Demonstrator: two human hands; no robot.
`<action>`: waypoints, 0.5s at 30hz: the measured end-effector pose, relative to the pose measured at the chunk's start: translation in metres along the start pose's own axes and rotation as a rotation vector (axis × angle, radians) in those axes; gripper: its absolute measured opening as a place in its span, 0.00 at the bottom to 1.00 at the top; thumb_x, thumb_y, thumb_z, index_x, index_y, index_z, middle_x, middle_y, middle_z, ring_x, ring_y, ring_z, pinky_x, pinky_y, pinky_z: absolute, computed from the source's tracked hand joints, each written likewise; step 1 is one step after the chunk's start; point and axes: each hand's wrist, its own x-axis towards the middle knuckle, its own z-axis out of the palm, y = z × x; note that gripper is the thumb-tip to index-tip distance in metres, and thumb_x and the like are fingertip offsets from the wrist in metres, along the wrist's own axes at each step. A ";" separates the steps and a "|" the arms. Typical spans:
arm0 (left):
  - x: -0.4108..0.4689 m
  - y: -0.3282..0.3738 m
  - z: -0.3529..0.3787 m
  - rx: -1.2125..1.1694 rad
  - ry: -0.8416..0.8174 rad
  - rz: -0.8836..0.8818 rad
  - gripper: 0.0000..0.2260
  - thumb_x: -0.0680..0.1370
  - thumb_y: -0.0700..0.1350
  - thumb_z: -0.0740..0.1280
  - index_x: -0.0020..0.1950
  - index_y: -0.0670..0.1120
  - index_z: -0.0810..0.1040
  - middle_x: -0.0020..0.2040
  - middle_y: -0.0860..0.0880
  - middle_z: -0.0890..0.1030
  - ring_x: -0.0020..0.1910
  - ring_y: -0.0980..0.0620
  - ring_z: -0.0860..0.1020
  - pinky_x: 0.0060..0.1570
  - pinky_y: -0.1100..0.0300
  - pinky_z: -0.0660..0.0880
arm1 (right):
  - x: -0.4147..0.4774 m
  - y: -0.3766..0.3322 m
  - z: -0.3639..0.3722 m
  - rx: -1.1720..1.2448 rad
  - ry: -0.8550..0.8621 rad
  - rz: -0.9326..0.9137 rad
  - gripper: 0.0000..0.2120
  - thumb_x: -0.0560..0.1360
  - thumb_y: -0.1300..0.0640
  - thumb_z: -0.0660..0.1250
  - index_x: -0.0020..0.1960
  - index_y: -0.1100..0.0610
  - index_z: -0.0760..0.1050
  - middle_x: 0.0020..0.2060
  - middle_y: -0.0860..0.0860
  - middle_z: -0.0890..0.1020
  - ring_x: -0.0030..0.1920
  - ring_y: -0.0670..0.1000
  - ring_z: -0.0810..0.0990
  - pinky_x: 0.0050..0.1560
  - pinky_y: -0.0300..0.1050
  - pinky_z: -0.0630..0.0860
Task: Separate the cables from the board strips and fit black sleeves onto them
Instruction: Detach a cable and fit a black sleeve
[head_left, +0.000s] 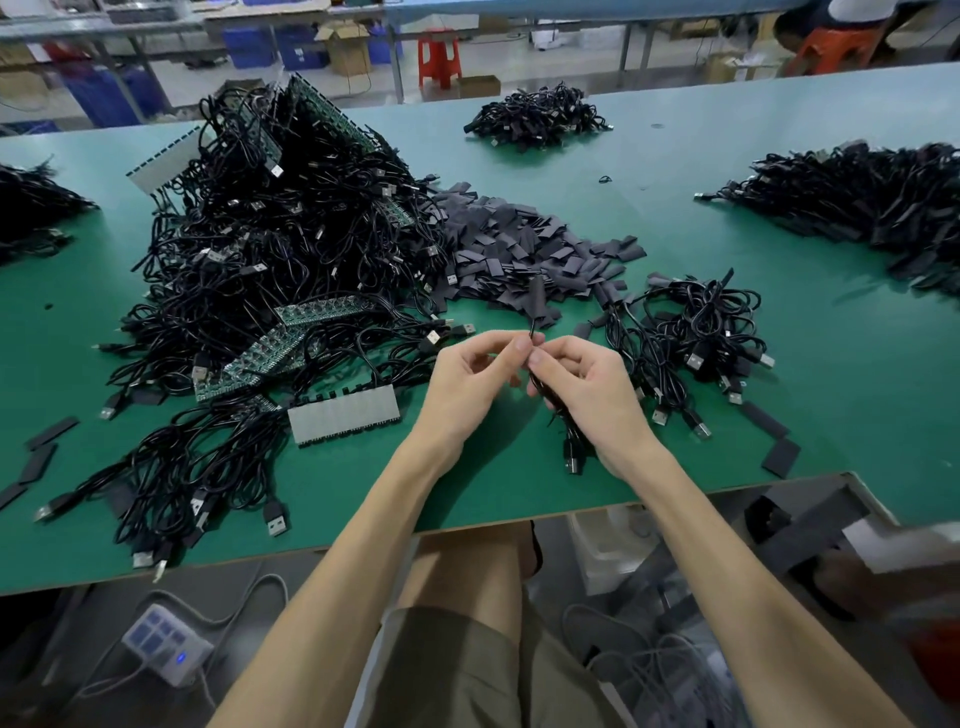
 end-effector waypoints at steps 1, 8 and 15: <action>0.000 0.000 -0.001 0.005 -0.017 0.015 0.09 0.82 0.47 0.69 0.56 0.43 0.86 0.40 0.51 0.84 0.38 0.56 0.77 0.38 0.69 0.71 | 0.000 0.001 0.000 0.000 0.004 0.007 0.07 0.81 0.55 0.70 0.46 0.56 0.83 0.34 0.51 0.86 0.32 0.46 0.78 0.35 0.39 0.74; 0.005 0.007 -0.006 -0.267 0.103 -0.056 0.09 0.82 0.46 0.69 0.52 0.42 0.85 0.34 0.51 0.76 0.33 0.53 0.73 0.40 0.59 0.74 | -0.001 -0.007 0.003 0.090 0.006 0.060 0.21 0.85 0.44 0.61 0.49 0.60 0.83 0.36 0.56 0.87 0.33 0.49 0.82 0.32 0.36 0.75; 0.047 0.068 0.017 -0.382 -0.050 -0.153 0.08 0.82 0.42 0.68 0.51 0.38 0.83 0.35 0.49 0.80 0.32 0.55 0.76 0.34 0.64 0.78 | 0.002 -0.001 0.004 0.047 0.012 0.100 0.15 0.86 0.58 0.60 0.48 0.64 0.80 0.34 0.52 0.85 0.32 0.50 0.80 0.28 0.39 0.68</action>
